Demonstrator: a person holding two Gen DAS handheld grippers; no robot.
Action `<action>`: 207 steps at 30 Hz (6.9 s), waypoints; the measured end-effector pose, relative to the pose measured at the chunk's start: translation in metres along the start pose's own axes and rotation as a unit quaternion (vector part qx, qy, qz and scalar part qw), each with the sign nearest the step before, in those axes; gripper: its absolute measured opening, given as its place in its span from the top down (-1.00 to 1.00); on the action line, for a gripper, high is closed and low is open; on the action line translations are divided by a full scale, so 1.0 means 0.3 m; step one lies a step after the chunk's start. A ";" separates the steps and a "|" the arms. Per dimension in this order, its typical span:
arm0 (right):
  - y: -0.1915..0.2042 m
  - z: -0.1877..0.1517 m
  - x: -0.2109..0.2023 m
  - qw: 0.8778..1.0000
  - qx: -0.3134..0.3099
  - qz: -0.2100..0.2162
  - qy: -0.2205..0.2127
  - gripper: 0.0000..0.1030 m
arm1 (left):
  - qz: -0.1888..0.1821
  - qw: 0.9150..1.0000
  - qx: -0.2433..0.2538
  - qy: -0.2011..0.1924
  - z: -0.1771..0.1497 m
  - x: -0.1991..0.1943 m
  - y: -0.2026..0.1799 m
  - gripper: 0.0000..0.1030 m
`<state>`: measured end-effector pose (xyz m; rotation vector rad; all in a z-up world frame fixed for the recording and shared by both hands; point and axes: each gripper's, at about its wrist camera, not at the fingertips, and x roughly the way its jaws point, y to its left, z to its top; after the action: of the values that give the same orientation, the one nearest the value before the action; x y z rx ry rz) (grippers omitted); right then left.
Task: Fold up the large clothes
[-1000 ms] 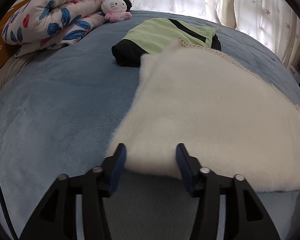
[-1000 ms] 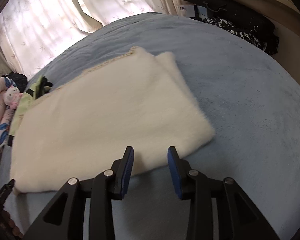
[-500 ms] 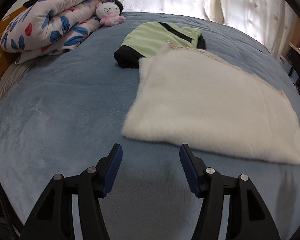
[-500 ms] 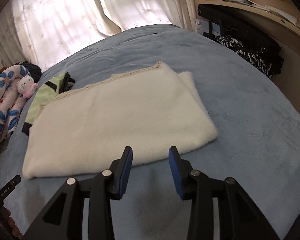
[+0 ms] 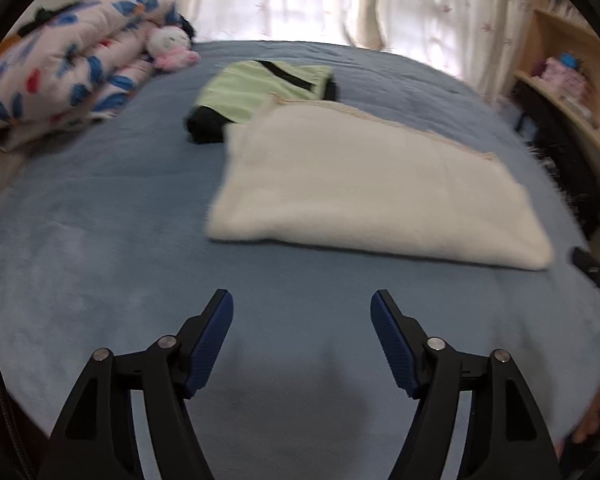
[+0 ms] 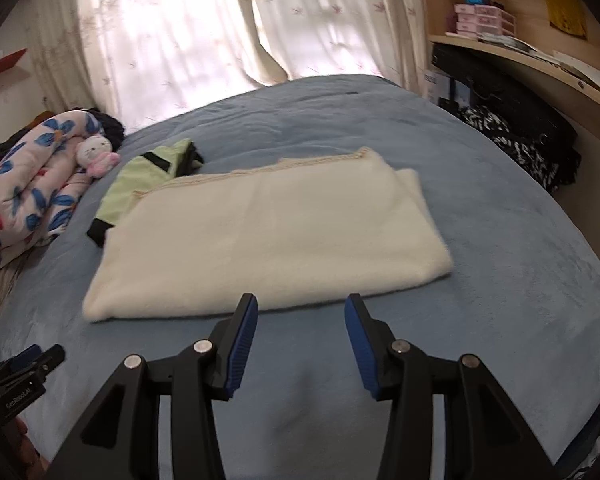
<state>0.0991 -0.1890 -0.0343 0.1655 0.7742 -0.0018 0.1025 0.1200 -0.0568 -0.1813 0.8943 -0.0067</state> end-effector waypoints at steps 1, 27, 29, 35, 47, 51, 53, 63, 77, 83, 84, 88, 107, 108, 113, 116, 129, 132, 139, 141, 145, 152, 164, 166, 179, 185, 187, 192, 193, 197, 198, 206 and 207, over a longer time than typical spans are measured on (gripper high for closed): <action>0.012 -0.011 -0.001 1.000 -0.004 0.005 -0.005 0.06 | -0.031 0.999 -0.008 0.001 -0.008 0.004 0.003 -0.41; 0.144 -0.075 0.380 0.999 -0.038 0.018 0.010 -0.01 | -0.241 0.923 -0.294 0.057 0.222 0.706 0.255 -0.42; 0.144 -0.076 0.398 0.999 -0.037 0.022 0.015 -0.01 | -0.234 0.925 -0.292 0.059 0.253 0.728 0.242 -0.42; 0.134 -0.084 0.420 0.999 -0.028 0.028 0.025 -0.01 | -0.177 0.953 -0.245 0.027 0.286 0.725 0.185 0.32; 0.167 -0.023 0.386 0.998 -0.049 0.028 -0.002 -0.01 | -0.170 0.956 -0.238 -0.033 0.189 0.653 0.202 0.66; 0.200 0.058 0.425 0.997 -0.066 0.027 -0.014 0.00 | -0.188 0.940 -0.286 -0.009 0.176 0.683 0.261 0.28; 0.218 0.100 0.460 0.997 -0.070 0.032 -0.022 0.02 | -0.201 0.930 -0.309 -0.011 0.175 0.689 0.283 0.27; 0.321 0.076 0.687 0.992 -0.122 0.031 0.019 0.55 | -0.147 0.946 -0.282 -0.056 0.262 0.632 0.248 0.56; 0.093 0.093 0.665 0.976 0.040 0.196 0.086 0.58 | -0.129 0.973 0.037 -0.187 0.522 0.307 -0.453 0.65; -0.310 0.043 0.449 0.982 0.144 0.107 0.055 0.62 | -0.204 0.960 0.120 -0.149 0.486 0.390 -0.874 0.65; -0.380 0.028 0.420 0.985 0.151 0.066 0.052 0.62 | -0.215 0.960 0.129 -0.124 0.456 0.441 -0.942 0.65; -0.593 -0.035 0.356 0.980 0.187 -0.021 0.062 0.61 | -0.178 0.967 0.182 0.001 0.268 0.738 -1.158 0.64; -0.690 -0.049 0.293 0.973 0.226 0.005 0.048 0.57 | -0.246 0.957 0.156 0.008 0.200 0.525 -1.104 -0.68; -0.684 -0.044 0.289 0.973 0.225 0.006 0.047 0.57 | -0.250 0.957 0.147 0.009 0.193 0.501 -1.065 -0.68; -0.622 -0.019 0.272 0.976 0.210 0.014 0.047 0.57 | -0.204 0.972 0.115 0.025 0.222 0.469 -0.939 -0.67; -0.582 -0.013 0.259 0.978 0.201 0.019 0.047 0.41 | -0.187 0.977 0.101 0.015 0.232 0.434 -0.860 -0.67; -0.459 0.013 0.200 0.986 0.157 0.022 0.057 0.28 | -0.107 0.989 0.101 0.001 0.209 0.360 -0.721 -0.67; -0.437 0.027 0.180 0.986 0.151 0.030 0.059 0.12 | -0.099 0.989 0.107 0.001 0.200 0.355 -0.720 -0.68; -0.420 0.149 0.132 0.988 0.137 0.056 0.041 -0.05 | -0.102 0.988 0.115 0.003 0.176 0.342 -0.694 -0.67; -0.418 0.192 0.144 0.989 0.130 0.056 0.038 -0.18 | -0.100 0.988 0.118 0.001 0.172 0.339 -0.687 -0.68; -0.417 0.268 0.225 0.991 0.104 0.054 0.058 -0.18 | -0.099 0.989 0.113 0.005 0.168 0.341 -0.658 -0.68; -0.403 0.328 0.415 0.992 0.026 0.030 0.119 -0.06 | -0.090 0.992 0.086 0.019 0.165 0.371 -0.595 -0.67; -0.512 0.345 0.284 0.999 0.008 0.027 0.043 0.72 | -0.085 0.993 0.080 0.012 0.167 0.366 -0.612 -0.68; -0.569 0.277 0.374 0.996 0.023 0.017 0.090 0.72 | -0.086 0.993 0.083 0.019 0.157 0.384 -0.629 -0.68; -0.610 0.229 0.401 0.992 0.058 0.043 0.108 0.03 | -0.100 0.988 0.109 0.045 0.199 0.436 -0.658 -0.68; -0.651 0.402 0.488 0.992 0.089 0.055 0.077 -0.25 | -0.148 0.984 0.087 0.036 0.422 0.480 -0.676 -0.68; -0.684 0.443 0.589 0.987 0.116 0.064 0.094 -0.25 | -0.134 0.987 0.084 0.037 0.496 0.548 -0.681 -0.68; -0.712 0.494 0.761 0.980 0.147 0.066 0.116 -0.24 | -0.120 0.988 0.071 0.065 0.630 0.734 -0.695 -0.67; -0.709 0.500 0.792 0.979 0.148 0.069 0.121 -0.24 | -0.121 0.988 0.068 0.069 0.643 0.759 -0.697 -0.67; -0.697 0.504 0.869 0.978 0.126 0.064 0.153 0.48 | -0.141 0.986 0.046 0.078 0.670 0.836 -0.704 -0.67; -0.687 0.520 0.843 0.983 0.109 0.053 0.135 0.64 | -0.145 0.985 0.044 0.079 0.676 0.843 -0.711 -0.61; -0.697 0.485 0.887 0.988 0.079 0.014 0.131 0.49 | -0.144 0.985 0.053 0.074 0.647 0.891 -0.751 -0.62; -0.698 0.489 0.871 0.988 0.081 0.003 0.132 0.23 | -0.148 0.985 0.044 0.078 0.649 0.894 -0.742 -0.62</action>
<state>0.3752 -0.4021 -0.1441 0.3277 1.0379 -0.0381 0.4372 -0.0908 -0.1098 -0.2323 1.0141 -0.3413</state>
